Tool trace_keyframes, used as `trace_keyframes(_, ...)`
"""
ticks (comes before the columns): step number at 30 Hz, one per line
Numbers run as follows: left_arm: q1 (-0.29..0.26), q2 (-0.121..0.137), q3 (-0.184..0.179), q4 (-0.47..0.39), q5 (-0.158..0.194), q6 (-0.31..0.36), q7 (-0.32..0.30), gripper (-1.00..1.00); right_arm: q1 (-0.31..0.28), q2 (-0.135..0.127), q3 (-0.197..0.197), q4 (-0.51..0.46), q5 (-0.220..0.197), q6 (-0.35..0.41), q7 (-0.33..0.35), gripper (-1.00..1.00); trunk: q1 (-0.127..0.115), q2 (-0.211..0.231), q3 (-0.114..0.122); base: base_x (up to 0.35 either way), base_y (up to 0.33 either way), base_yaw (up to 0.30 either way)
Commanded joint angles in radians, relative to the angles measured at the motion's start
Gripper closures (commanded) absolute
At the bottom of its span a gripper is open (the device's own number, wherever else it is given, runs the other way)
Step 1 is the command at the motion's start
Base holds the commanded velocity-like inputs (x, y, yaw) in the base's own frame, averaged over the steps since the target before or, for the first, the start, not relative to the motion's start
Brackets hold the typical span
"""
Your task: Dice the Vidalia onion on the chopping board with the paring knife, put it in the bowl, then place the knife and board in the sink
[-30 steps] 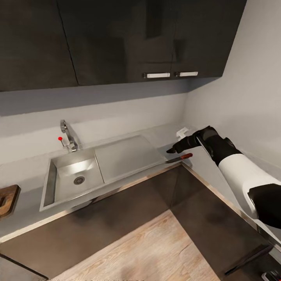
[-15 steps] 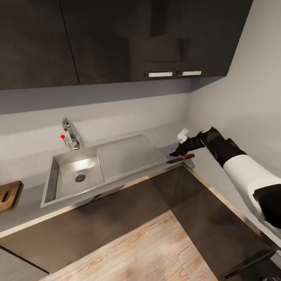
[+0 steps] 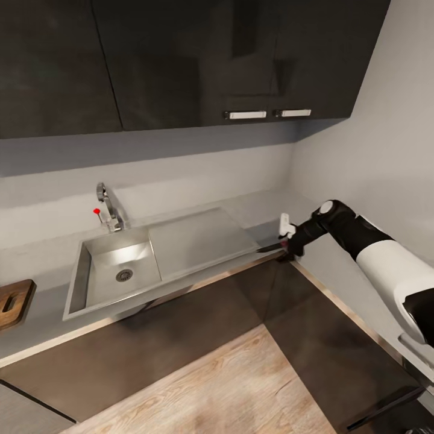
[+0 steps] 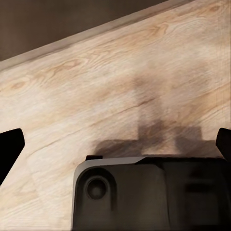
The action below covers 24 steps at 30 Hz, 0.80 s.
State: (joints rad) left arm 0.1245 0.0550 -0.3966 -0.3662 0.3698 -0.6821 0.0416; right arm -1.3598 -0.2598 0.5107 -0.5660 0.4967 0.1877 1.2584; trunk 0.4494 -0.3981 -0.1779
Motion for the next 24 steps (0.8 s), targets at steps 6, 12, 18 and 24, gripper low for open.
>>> trace_keyframes(6, 0.002, 0.002, -0.008, 0.040, 0.008, 0.000, 0.004, -1.00, -0.001, -0.007, 0.004, -0.003, -0.001, 0.010, 0.044, -1.00, 0.001, -0.002, -0.002, 0.133, 0.000, 0.000)
trace_keyframes(12, 0.003, 0.002, -0.010, 0.052, 0.009, -0.001, 0.004, -1.00, -0.001, -0.007, 0.006, -0.002, -0.001, 0.011, 0.047, -1.00, 0.001, -0.002, -0.002, 0.247, 0.000, 0.000)
trace_keyframes(18, 0.003, 0.002, -0.010, 0.057, 0.009, -0.001, 0.004, -1.00, -0.001, -0.007, 0.007, -0.001, -0.001, 0.012, 0.047, -1.00, 0.001, -0.002, -0.002, 0.264, -0.031, 0.000)
trace_keyframes(24, 0.003, 0.002, -0.010, 0.068, 0.009, -0.001, 0.005, -1.00, -0.001, -0.012, 0.009, 0.050, 0.000, 0.005, 0.045, -1.00, 0.001, -0.002, -0.002, 0.183, -0.216, 0.000)
